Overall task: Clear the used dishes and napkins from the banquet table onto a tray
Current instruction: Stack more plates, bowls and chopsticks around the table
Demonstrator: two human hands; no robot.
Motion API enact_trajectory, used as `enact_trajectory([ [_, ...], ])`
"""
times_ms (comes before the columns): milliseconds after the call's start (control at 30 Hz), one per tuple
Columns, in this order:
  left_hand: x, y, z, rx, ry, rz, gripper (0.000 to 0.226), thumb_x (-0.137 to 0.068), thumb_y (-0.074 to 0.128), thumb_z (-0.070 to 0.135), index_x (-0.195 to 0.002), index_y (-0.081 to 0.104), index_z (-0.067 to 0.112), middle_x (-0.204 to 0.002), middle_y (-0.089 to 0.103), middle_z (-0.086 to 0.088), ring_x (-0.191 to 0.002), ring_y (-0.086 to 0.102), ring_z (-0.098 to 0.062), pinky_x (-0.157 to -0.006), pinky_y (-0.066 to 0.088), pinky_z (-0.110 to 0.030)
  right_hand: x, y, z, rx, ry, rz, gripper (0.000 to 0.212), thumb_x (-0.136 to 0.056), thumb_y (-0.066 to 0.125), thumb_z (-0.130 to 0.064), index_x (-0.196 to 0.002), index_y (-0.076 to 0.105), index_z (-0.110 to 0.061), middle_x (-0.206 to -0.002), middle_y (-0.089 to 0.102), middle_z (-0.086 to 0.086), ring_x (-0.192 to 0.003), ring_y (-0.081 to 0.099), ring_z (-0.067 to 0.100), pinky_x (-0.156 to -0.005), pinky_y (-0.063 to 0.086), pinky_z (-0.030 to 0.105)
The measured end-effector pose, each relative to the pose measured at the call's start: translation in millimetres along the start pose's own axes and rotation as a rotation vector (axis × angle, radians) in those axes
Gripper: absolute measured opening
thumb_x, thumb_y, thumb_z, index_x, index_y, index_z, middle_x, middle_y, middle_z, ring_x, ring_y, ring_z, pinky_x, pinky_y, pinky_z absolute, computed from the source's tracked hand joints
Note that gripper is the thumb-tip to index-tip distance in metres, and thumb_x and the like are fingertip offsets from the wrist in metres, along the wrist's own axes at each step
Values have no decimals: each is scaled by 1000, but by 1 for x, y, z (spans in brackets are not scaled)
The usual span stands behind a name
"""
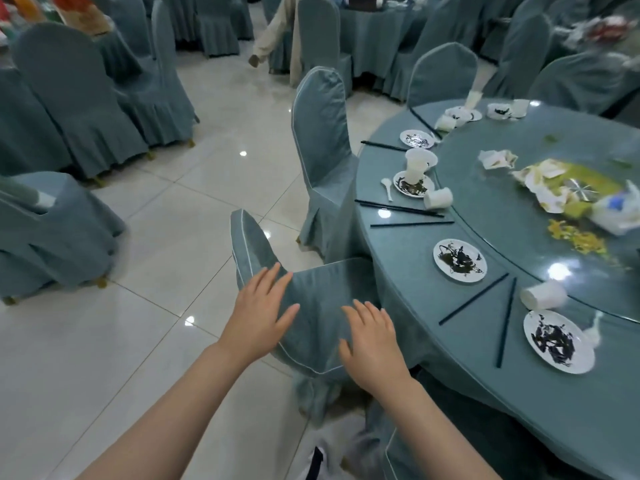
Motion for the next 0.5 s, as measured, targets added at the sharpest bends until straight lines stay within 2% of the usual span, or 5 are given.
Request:
enact_trajectory([
  [133, -38, 3, -1, -9, 8, -9, 62, -98, 35, 52, -152, 24, 24, -161, 16, 0, -148, 9, -21, -119, 9, -39, -16, -3, 24, 2, 63, -1, 59, -95, 46, -31, -149, 28, -19, -158, 23, 5, -147, 14, 23, -121, 2, 40],
  [267, -77, 10, -1, -37, 55, -41, 69, -93, 22, 60, -151, 27, 23, -160, 19, -1, -147, 12, -23, -119, 13, -42, -32, -7, 44, -1, 126, -3, 60, -95, 44, -32, -150, 26, -18, -159, 21, 5, -148, 13, 22, -121, 0, 40],
  [400, -117, 13, -5, -47, 105, -59, 63, -97, 30, 54, -151, 26, 22, -160, 17, -2, -148, 11, -23, -119, 11, -41, -49, -10, 54, -3, 196, 11, 60, -94, 44, -32, -150, 26, -19, -159, 21, 5, -148, 13, 22, -120, -1, 39],
  [500, -145, 10, -9, -55, 155, -66, 73, -90, 19, 60, -150, 30, 21, -159, 23, -5, -146, 16, -26, -118, 14, -42, -65, -11, 56, -8, 245, 16, 59, -95, 43, -31, -149, 26, -19, -159, 20, 4, -148, 12, 22, -121, -1, 39],
])
Point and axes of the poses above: each hand's wrist, its own x-axis away from the middle knuckle, its own y-axis out of the palm, z = x × y, the point moved 9 cm from there along -x, towards the middle knuckle
